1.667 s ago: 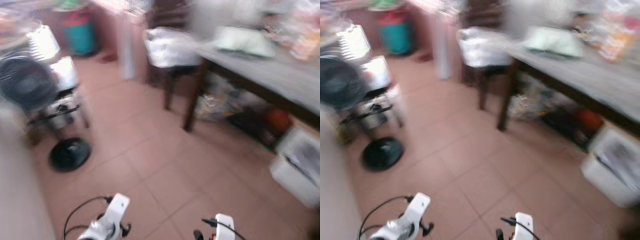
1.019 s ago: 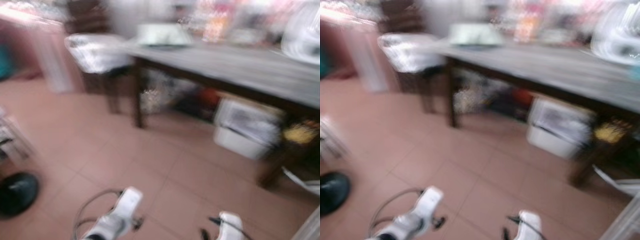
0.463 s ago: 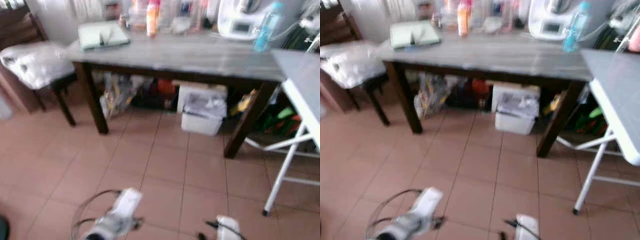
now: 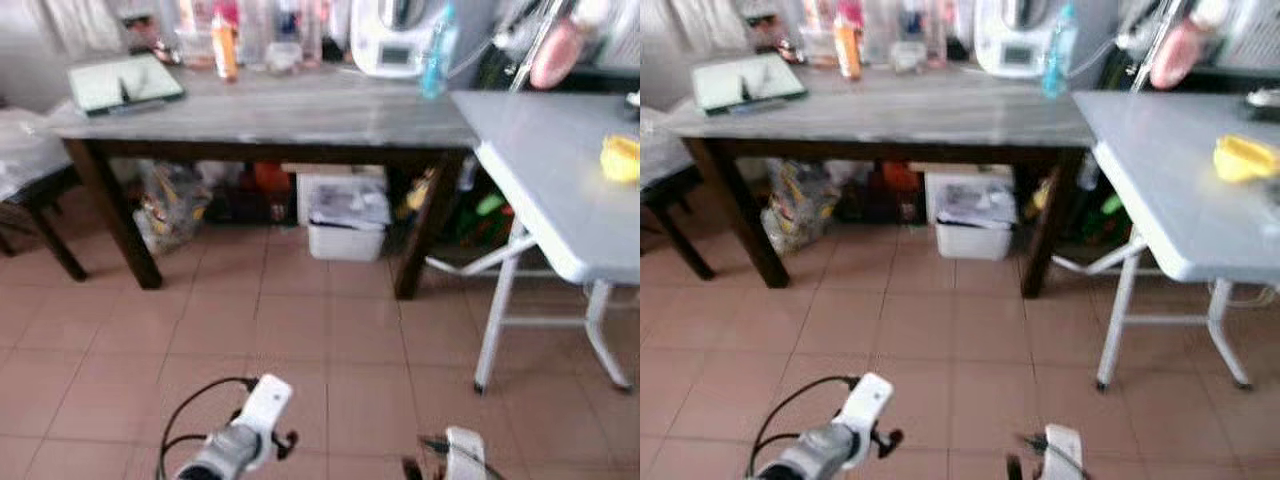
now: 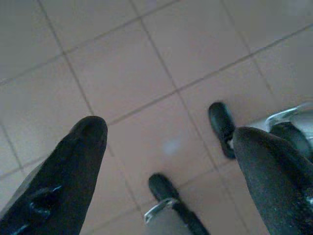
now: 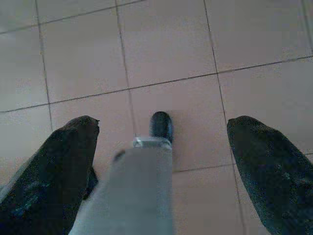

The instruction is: Setting the table

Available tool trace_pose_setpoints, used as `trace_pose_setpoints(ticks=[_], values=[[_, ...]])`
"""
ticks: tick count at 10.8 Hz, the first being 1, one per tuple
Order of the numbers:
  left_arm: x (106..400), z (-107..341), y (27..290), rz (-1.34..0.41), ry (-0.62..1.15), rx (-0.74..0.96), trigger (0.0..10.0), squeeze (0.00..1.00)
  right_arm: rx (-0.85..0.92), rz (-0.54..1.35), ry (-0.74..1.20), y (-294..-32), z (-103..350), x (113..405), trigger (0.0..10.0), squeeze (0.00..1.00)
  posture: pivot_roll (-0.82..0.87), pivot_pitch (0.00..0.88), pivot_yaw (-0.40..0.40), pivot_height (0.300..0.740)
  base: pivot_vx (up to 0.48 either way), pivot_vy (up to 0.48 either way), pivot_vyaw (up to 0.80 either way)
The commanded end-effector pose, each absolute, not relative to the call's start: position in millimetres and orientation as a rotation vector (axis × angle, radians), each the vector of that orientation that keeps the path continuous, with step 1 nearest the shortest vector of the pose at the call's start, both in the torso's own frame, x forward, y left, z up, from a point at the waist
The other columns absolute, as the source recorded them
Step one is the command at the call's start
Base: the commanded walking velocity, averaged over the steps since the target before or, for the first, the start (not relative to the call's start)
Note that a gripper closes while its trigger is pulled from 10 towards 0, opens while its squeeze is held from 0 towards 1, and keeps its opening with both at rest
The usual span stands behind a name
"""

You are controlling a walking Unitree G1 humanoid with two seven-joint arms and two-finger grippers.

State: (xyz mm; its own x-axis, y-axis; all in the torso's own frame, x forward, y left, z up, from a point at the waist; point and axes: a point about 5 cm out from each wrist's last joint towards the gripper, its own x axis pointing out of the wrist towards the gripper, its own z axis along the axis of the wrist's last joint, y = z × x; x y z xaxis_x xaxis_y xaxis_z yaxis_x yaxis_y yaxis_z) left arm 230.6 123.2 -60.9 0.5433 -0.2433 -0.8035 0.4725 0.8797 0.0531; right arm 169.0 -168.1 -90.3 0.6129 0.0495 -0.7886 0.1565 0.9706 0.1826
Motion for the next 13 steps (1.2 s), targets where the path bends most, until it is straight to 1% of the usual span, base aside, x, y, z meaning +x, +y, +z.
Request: trace_pose_setpoints(ticks=[1,2,4,5,6,7,9,10,11,12,13], values=[[232.2,-60.1,129.0,-0.404,0.901,0.247,10.0,0.00,0.242,-0.048,0.913,-163.9,-91.0,167.7,10.0,0.00,0.01,0.057,-0.007,0.740,0.000,0.000,0.00],[240.2,-54.0,123.1,-0.420,0.862,0.206,10.0,0.00,0.210,-0.013,0.868,-163.6,-85.7,177.6,10.0,0.00,0.02,0.058,-0.007,0.740,0.000,0.000,0.00],[269.1,-29.4,107.1,-0.449,0.700,0.164,10.0,0.00,0.198,0.008,0.739,-170.2,-69.1,204.6,10.0,0.00,0.02,0.057,-0.012,0.740,0.000,0.000,0.00],[298.5,1.3,94.5,-0.480,0.553,0.075,10.0,0.00,0.227,0.018,0.627,-176.9,-54.2,223.8,10.0,0.00,0.02,0.057,-0.012,0.740,0.000,0.000,0.00],[309.0,17.0,87.5,-0.552,0.468,0.064,10.0,0.00,0.193,0.028,0.567,-181.8,-45.7,232.0,10.0,0.00,0.02,0.057,-0.022,0.740,0.000,0.000,0.00],[315.1,25.5,88.4,-0.544,0.424,0.014,10.0,0.00,0.155,0.044,0.512,-186.1,-38.0,237.6,10.0,0.00,0.02,0.056,-0.028,0.740,0.000,0.000,0.00],[319.5,41.4,99.2,-0.576,0.263,0.026,10.0,0.00,0.167,0.064,0.347,-193.8,-13.8,246.2,10.0,0.00,0.03,0.060,-0.042,0.740,0.000,0.000,0.00],[318.7,44.3,107.5,-0.561,0.220,0.026,10.0,0.00,0.163,0.073,0.299,-194.5,-4.1,245.3,10.0,0.00,0.04,0.058,-0.045,0.740,0.000,0.000,0.00],[316.3,46.8,119.6,-0.510,0.160,0.046,10.0,0.00,0.127,0.082,0.246,-193.2,8.5,239.9,10.0,0.00,0.04,0.059,-0.049,0.740,0.000,0.000,0.00],[312.4,41.8,129.9,-0.452,0.177,-0.015,10.0,0.00,0.115,0.082,0.220,-192.2,14.6,233.4,10.0,0.00,0.04,0.057,-0.049,0.740,0.000,0.000,0.00],[303.4,41.5,140.7,-0.437,0.122,0.001,10.0,0.00,0.077,0.066,0.195,-191.8,23.5,222.6,10.0,0.00,0.04,0.056,-0.049,0.740,0.000,0.000,0.00]])
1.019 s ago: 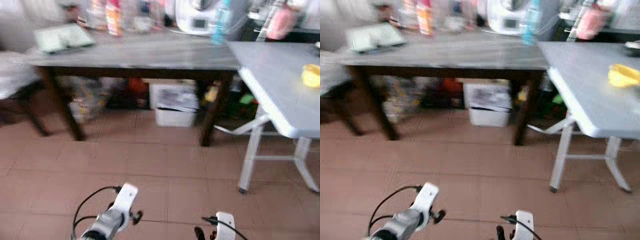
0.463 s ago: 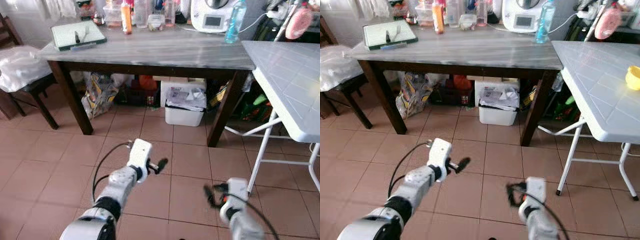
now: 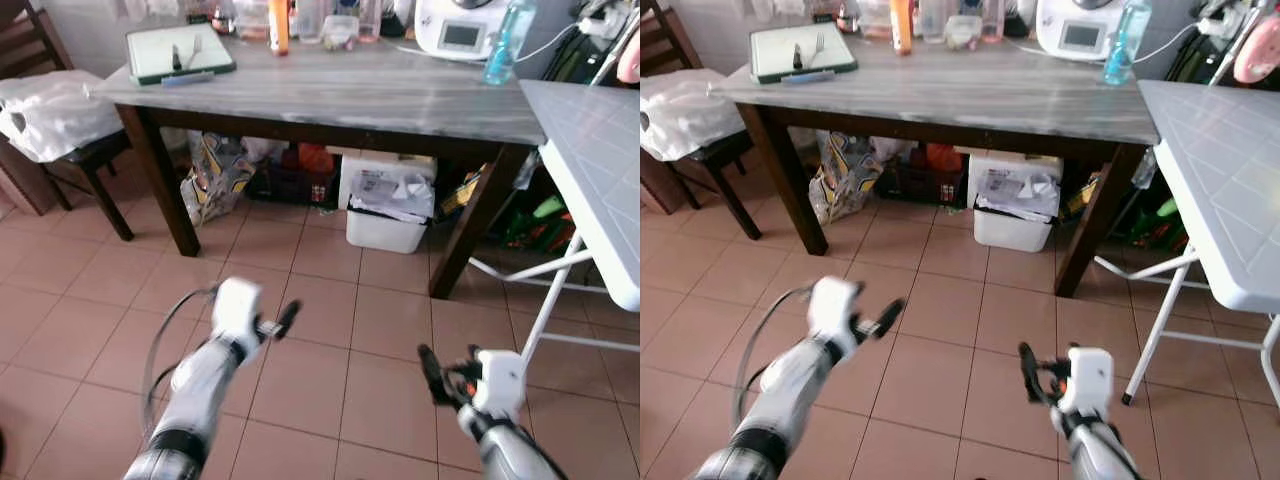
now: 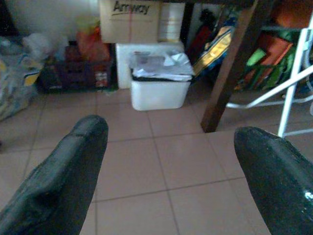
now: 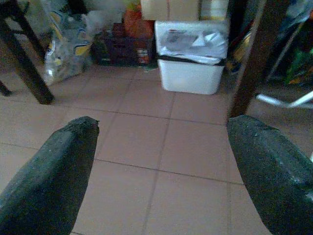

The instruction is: Setting the table

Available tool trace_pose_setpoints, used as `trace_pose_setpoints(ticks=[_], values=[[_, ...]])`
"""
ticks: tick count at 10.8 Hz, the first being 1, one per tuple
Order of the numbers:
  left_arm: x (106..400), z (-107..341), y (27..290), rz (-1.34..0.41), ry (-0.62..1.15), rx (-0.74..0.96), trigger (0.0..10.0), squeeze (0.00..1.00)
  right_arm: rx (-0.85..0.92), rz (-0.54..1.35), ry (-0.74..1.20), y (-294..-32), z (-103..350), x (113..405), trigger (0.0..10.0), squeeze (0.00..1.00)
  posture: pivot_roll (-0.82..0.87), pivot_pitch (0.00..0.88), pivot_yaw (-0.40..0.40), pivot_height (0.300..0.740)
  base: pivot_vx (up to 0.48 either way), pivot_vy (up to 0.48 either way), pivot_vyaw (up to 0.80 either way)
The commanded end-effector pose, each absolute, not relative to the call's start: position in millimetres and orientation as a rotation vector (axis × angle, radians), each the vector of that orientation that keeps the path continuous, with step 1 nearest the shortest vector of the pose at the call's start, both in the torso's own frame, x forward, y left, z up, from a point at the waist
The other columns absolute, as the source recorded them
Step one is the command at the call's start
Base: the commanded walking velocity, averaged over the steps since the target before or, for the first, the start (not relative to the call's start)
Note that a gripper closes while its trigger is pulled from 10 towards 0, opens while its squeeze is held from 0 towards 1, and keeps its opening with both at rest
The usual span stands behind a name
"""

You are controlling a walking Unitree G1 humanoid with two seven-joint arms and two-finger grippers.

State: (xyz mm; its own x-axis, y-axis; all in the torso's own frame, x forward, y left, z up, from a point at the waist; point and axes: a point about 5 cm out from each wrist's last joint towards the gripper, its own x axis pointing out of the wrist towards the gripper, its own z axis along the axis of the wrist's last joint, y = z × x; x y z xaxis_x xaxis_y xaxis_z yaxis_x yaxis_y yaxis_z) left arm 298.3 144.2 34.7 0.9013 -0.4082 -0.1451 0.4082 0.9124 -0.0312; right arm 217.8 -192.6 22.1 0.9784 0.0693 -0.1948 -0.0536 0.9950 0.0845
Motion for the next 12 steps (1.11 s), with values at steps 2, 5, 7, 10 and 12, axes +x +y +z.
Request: trace_pose_setpoints(ticks=[2,5,7,10,12], values=[[283.0,30.6,153.4,-0.391,0.126,0.020,10.0,0.00,0.084,0.037,0.174,-188.3,40.0,201.7,10.0,0.00,0.05,0.057,-0.052,0.740,0.000,0.000,0.00],[263.0,26.6,172.3,-0.372,0.125,0.035,10.0,0.00,0.109,-0.021,0.176,-190.9,55.1,176.3,10.0,0.00,0.05,0.061,-0.058,0.740,0.000,0.000,0.00],[225.1,17.6,188.1,-0.439,0.131,0.104,10.0,0.00,0.055,-0.009,0.184,-189.4,70.6,161.9,10.0,0.00,0.05,0.069,-0.058,0.740,0.000,0.000,0.00],[222.0,30.6,189.0,-0.357,0.098,0.135,10.0,0.00,0.004,-0.109,0.171,-196.1,79.7,157.8,10.0,0.00,0.04,0.071,-0.045,0.740,0.000,0.000,0.00],[228.4,40.8,177.1,-0.386,0.068,0.148,10.0,0.00,0.019,-0.098,0.135,-189.3,87.9,166.6,10.0,0.00,0.04,0.067,-0.031,0.740,0.000,0.000,0.00]])
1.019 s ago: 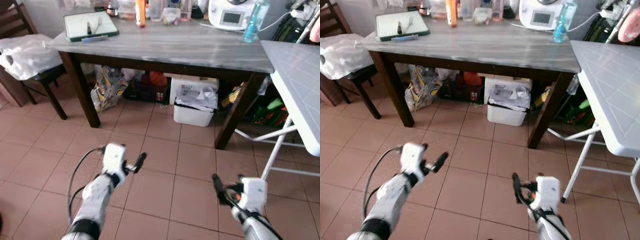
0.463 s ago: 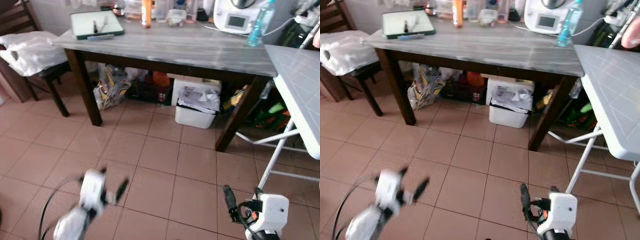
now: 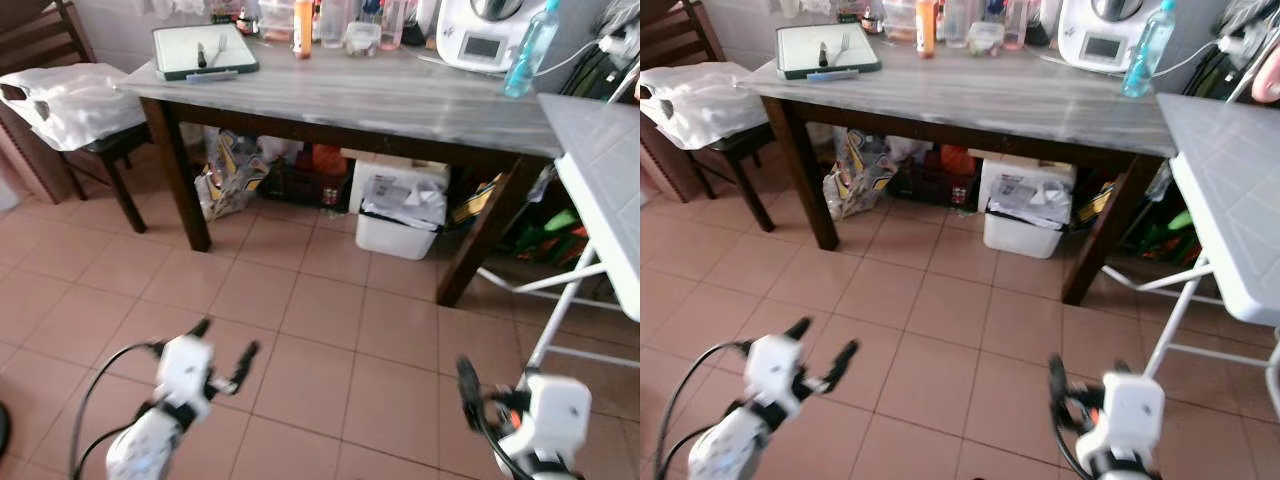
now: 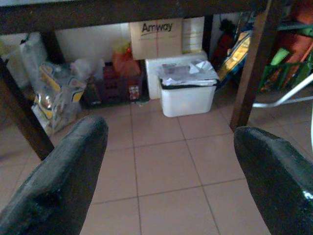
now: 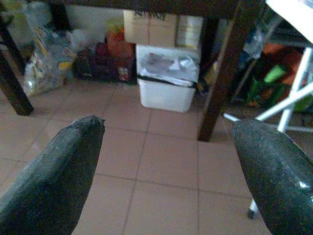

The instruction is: Setting the table

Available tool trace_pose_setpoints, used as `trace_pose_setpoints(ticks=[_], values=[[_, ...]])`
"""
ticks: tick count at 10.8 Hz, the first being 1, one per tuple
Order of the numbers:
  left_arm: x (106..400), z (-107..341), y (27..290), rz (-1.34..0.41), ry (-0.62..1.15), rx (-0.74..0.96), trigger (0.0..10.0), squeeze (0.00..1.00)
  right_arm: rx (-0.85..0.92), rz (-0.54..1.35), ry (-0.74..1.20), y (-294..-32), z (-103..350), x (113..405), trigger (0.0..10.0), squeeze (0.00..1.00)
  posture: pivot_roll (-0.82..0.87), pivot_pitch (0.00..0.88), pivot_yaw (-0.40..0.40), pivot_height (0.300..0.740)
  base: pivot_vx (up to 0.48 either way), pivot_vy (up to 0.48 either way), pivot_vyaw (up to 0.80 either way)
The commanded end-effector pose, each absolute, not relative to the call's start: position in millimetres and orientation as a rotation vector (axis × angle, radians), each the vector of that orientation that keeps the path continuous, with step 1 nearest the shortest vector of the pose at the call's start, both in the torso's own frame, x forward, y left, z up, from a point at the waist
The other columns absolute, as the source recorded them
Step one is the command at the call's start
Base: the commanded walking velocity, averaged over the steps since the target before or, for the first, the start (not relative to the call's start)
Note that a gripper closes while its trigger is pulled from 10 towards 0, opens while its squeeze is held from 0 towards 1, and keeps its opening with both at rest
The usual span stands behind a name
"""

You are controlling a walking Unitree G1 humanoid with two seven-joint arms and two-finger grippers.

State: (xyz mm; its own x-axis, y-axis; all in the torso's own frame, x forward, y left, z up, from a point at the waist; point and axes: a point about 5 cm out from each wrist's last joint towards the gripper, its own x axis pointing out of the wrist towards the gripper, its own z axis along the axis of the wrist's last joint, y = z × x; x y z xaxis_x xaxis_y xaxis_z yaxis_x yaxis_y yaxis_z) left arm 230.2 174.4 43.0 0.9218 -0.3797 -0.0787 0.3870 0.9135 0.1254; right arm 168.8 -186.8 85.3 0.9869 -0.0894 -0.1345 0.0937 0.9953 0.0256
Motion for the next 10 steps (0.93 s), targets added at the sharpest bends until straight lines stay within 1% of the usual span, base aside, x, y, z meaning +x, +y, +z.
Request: trace_pose_setpoints(ticks=[1,2,3,4,5,6,8,9,10], values=[[234.1,49.2,168.0,-0.400,0.048,0.154,10.0,0.00,0.016,-0.098,0.127,-186.9,89.8,170.6,10.0,0.00,0.04,0.067,-0.024,0.740,0.000,0.000,0.00],[223.9,44.3,184.1,-0.394,0.045,0.163,10.0,0.00,0.008,-0.103,0.105,-186.3,93.9,172.6,10.0,0.00,0.03,0.065,-0.020,0.740,0.000,0.000,0.00],[223.4,46.3,185.1,-0.388,0.030,0.156,10.0,0.00,-0.084,-0.092,0.050,-184.9,105.2,173.4,10.0,0.00,0.03,0.065,-0.015,0.740,0.000,0.000,0.00],[235.2,55.9,182.0,-0.393,-0.003,0.150,10.0,0.00,-0.082,-0.122,0.022,-186.4,113.1,172.8,10.0,0.00,0.02,0.070,-0.014,0.740,0.000,0.000,0.00],[259.6,73.8,173.9,-0.397,-0.038,0.141,10.0,0.00,-0.087,-0.164,0.016,-190.6,115.7,169.5,10.0,0.00,0.02,0.071,-0.011,0.740,0.000,0.000,0.00],[264.2,77.0,172.5,-0.378,-0.042,0.145,10.0,0.00,-0.072,-0.200,0.047,-194.7,110.8,165.3,10.0,0.00,0.01,0.071,-0.012,0.740,0.000,0.000,0.00],[266.1,72.1,173.0,-0.364,-0.020,0.139,10.0,0.00,-0.086,-0.196,0.041,-192.5,113.1,163.2,10.0,0.00,0.01,0.077,-0.015,0.740,0.000,0.000,0.00],[266.9,72.1,171.6,-0.369,-0.020,0.141,10.0,0.00,-0.115,-0.190,0.047,-190.3,114.4,162.7,10.0,0.00,0.01,0.079,-0.014,0.740,0.000,0.000,0.00],[268.1,72.1,170.6,-0.373,-0.015,0.146,10.0,0.00,-0.215,-0.221,0.053,-190.5,114.1,162.5,10.0,0.00,0.01,0.082,-0.015,0.740,0.000,0.000,0.00]])
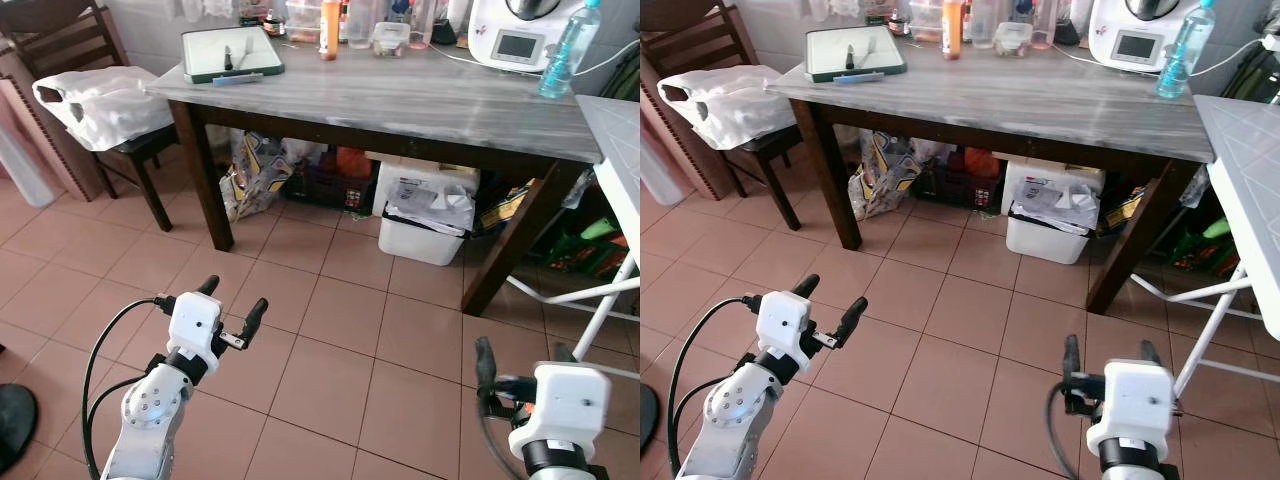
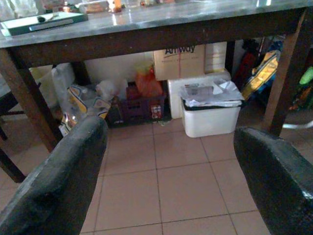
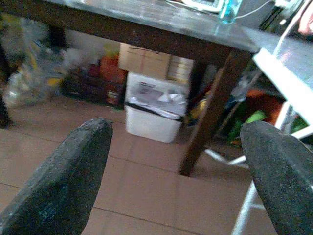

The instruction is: Setting the table

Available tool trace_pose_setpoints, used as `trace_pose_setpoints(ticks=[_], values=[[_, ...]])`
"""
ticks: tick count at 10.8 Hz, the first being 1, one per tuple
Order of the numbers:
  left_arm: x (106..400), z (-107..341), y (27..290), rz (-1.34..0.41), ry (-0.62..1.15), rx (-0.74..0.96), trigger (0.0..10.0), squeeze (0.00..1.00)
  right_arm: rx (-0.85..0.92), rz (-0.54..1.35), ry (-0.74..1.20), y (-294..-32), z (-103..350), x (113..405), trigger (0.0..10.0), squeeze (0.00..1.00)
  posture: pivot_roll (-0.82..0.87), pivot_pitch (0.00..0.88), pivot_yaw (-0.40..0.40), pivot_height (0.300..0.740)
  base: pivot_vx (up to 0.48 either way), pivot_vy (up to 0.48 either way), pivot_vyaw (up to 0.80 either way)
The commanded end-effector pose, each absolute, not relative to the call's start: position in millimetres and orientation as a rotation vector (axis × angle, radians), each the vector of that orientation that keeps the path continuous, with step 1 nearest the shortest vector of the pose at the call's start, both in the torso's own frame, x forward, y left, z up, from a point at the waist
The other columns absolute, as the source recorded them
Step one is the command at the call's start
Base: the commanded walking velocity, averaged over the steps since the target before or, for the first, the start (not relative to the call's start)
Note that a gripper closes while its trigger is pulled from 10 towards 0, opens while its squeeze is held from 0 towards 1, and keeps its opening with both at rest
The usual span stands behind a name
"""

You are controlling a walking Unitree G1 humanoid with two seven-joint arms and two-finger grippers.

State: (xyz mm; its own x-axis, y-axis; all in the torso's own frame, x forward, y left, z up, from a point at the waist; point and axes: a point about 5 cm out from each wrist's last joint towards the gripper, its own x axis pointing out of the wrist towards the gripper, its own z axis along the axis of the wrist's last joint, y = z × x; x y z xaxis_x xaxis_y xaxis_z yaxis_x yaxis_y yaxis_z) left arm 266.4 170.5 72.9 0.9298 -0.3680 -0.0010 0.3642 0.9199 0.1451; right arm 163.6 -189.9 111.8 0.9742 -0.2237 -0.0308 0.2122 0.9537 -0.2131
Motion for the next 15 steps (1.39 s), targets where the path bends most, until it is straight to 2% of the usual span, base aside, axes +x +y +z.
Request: trace_pose_setpoints(ticks=[1,3,4,6,10,15], values=[[268.6,71.5,170.1,-0.375,-0.012,0.148,10.0,0.00,-0.196,-0.239,0.051,-190.0,113.7,162.8,10.0,0.00,0.00,0.086,-0.012,0.740,0.000,0.000,0.00],[268.8,70.2,168.3,-0.388,-0.012,0.151,10.0,0.00,-0.230,-0.288,0.027,-193.6,116.8,161.7,10.0,0.00,-0.01,0.087,-0.009,0.740,0.000,0.000,0.00],[270.5,69.6,167.3,-0.394,-0.010,0.147,10.0,0.00,-0.228,-0.365,0.087,-198.0,111.6,156.2,10.0,0.00,-0.01,0.083,-0.003,0.740,0.000,0.000,0.00],[273.1,69.8,165.9,-0.401,-0.013,0.145,10.0,0.00,-0.165,-0.316,0.076,-193.5,109.5,155.2,10.0,0.00,-0.02,0.074,0.011,0.740,0.000,0.000,0.00],[278.6,68.2,159.1,-0.422,-0.013,0.142,10.0,0.00,-0.169,-0.283,0.040,-188.6,114.0,162.0,10.0,0.00,-0.03,0.072,0.020,0.740,0.000,0.000,0.00],[283.3,76.1,154.1,-0.422,-0.037,0.133,10.0,0.00,-0.178,-0.263,0.029,-187.1,116.8,163.7,10.0,0.00,-0.03,0.069,0.003,0.740,0.000,-0.295,0.00]])
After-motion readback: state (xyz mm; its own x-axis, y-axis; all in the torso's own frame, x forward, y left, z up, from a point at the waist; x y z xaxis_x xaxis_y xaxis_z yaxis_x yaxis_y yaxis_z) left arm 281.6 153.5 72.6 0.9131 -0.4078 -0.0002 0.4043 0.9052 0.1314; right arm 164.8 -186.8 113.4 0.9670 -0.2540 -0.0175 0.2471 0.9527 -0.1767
